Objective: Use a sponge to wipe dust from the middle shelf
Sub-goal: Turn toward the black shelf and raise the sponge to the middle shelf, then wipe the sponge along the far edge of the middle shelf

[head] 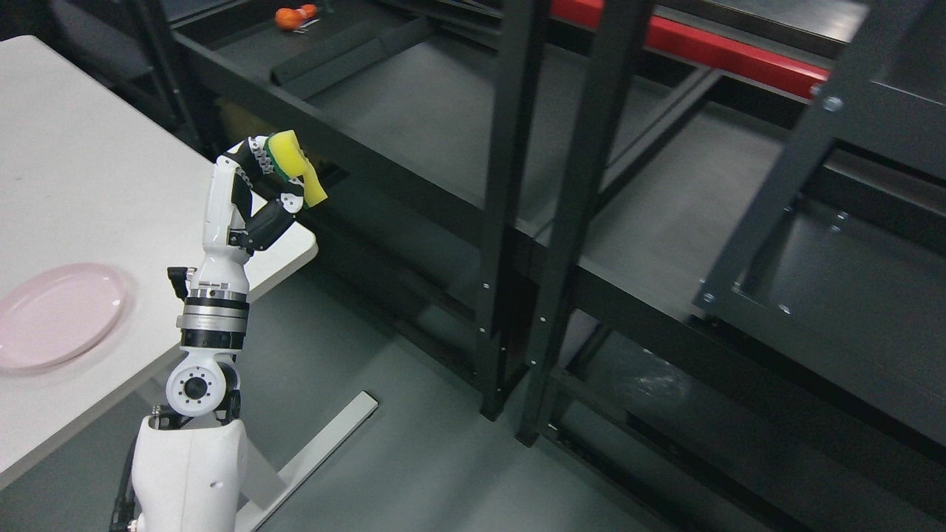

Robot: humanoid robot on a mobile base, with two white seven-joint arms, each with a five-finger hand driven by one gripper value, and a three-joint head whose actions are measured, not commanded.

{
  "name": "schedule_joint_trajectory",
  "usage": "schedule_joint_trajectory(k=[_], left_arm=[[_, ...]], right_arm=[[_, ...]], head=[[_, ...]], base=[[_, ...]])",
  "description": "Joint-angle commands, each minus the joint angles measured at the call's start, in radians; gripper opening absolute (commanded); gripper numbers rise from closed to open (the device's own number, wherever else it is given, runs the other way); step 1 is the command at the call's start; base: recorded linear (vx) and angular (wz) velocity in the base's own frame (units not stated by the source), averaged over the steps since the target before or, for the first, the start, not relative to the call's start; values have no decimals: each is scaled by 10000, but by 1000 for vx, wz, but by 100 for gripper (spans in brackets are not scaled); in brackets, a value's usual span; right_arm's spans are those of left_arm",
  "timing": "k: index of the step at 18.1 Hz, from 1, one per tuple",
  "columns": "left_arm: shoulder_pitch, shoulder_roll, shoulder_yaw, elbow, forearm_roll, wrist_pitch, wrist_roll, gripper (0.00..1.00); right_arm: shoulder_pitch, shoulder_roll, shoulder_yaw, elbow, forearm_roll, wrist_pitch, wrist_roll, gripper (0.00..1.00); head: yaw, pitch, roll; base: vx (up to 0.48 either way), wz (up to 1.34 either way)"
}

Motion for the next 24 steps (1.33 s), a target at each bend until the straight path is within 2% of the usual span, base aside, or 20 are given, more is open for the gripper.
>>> schedule_joint_trajectory(k=[1,6,10,14,16,20,24], left_arm=[[944,172,-1634,-1107,-160,-192,-13,1],[1345,172,-2446,-1552,-191,-285,-13,1],[443,172,-3046,-1598,-864,-285,-456,1],[-2223,172,-4133,-1385,-2503,-255,-1775,1],[-3131,172,-5234,-1353,-2966,-224,-2143,1],[-4770,172,-7383,-1277,-3595,-254,-2268,1],[-8050,172,-8308,-267,-4008,-316,-2344,1]], right_arm=[[0,-175,0,-174,0,2,6,100],[0,-175,0,-174,0,2,6,100],[0,-175,0,-174,0,2,6,100],[0,-175,0,-174,0,2,6,100],[0,-175,0,-174,0,2,6,100],[0,-175,0,-174,0,2,6,100],[0,-175,0,-174,0,2,6,100]], head=[[0,0,0],[0,-1,0],[0,-6,0],[0,-6,0],[0,-7,0],[0,-7,0],[0,-9,0]], base=[[-244,-927],[-192,-943],[-102,-853],[-37,-591],[7,-232],[16,-65],[-3,16]])
